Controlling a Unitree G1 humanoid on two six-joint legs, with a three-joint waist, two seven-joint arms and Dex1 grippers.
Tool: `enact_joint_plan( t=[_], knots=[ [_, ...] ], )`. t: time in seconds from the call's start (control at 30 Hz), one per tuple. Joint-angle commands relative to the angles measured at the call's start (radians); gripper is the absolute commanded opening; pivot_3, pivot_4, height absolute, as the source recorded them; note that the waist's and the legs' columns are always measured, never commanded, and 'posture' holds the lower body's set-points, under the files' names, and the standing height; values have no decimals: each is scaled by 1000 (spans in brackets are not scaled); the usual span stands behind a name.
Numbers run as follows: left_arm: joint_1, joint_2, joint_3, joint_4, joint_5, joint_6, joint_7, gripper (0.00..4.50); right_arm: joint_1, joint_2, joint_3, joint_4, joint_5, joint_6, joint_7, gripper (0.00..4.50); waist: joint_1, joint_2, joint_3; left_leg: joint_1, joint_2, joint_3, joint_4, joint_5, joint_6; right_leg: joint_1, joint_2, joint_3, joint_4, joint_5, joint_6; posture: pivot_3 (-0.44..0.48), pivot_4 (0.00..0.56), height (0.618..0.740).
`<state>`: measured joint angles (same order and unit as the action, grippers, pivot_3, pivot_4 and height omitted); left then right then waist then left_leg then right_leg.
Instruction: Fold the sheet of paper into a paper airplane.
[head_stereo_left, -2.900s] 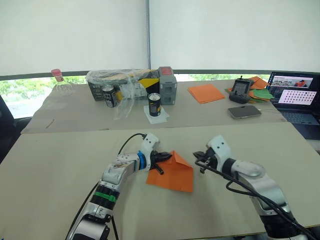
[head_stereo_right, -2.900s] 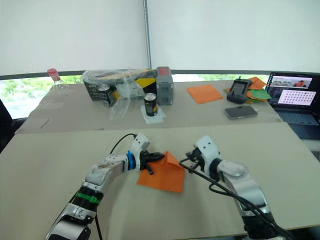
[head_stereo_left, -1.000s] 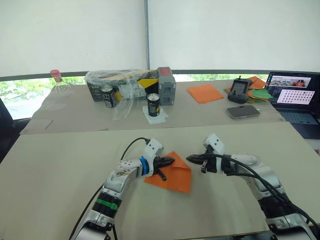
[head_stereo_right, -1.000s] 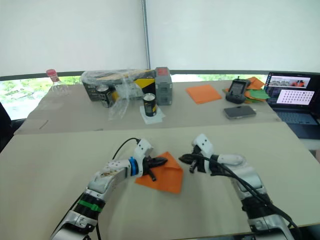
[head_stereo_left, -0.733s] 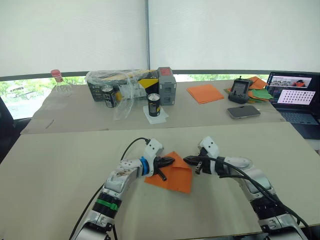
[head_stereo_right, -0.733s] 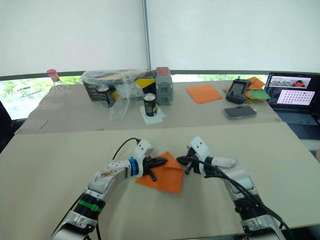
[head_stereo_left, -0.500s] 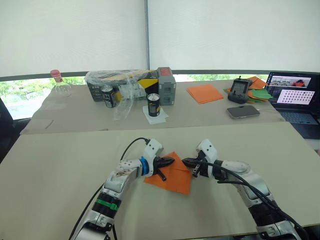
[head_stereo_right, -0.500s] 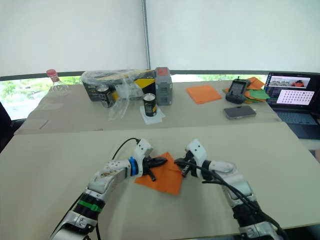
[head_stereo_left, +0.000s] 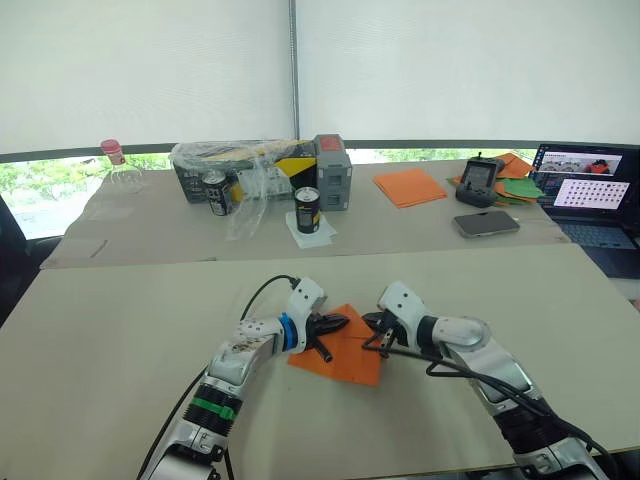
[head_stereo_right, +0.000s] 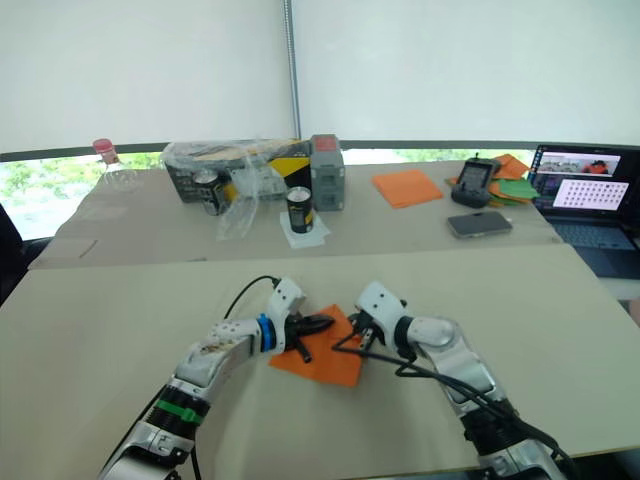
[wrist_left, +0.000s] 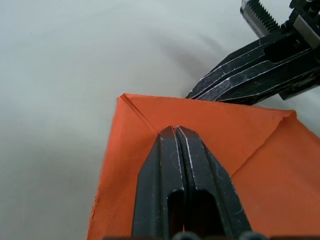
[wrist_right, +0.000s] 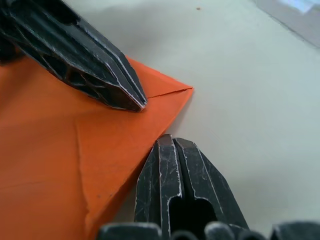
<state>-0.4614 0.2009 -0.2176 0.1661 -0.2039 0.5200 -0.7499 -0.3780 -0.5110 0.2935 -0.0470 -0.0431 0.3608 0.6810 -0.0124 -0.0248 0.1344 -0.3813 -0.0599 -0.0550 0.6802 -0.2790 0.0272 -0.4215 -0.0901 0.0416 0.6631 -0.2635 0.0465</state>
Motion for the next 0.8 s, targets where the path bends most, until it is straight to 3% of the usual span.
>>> enact_joint_plan(
  t=[0.03, 0.13, 0.2, 0.5, 0.8],
  knots=[
    [0, 8, -2, -15, -6, 23, -1, 59, 42, 30, -73, -74, 97, 79, 15, 0, 2, 0, 0, 0, 0, 0, 0, 0, 0, 0, 0, 0, 0, 0, 0, 0, 150, 740],
    [-2, 17, 8, -11, -9, 26, -6, 59, 109, 104, -213, -198, 379, 306, 75, 0, 3, 0, 0, -2, 1, -1, 0, 0, 0, 0, 0, 0, 0, 0, 0, 0, 150, 740],
    [-4, 21, 10, -2, -9, 23, -7, 59, 124, 105, -247, -226, 441, 359, 92, 0, -1, 0, 0, -2, 1, -1, 0, 0, 1, -1, 0, 0, 0, 0, 0, 0, 150, 740],
    [-4, 31, 16, -1, -12, 23, -6, 59, 112, 90, -263, -230, 491, 389, 67, 0, 1, 0, 0, -1, 0, -1, 0, 0, 1, 0, 0, 0, 0, 0, 0, 0, 150, 740],
    [13, 74, 38, -28, -22, 32, 1, 59, 67, 130, -194, -207, 471, 373, 31, 0, -1, 0, 0, -1, 0, 0, 0, 0, 1, -1, 0, 0, 0, 0, 0, 0, 150, 740]
  ],
)
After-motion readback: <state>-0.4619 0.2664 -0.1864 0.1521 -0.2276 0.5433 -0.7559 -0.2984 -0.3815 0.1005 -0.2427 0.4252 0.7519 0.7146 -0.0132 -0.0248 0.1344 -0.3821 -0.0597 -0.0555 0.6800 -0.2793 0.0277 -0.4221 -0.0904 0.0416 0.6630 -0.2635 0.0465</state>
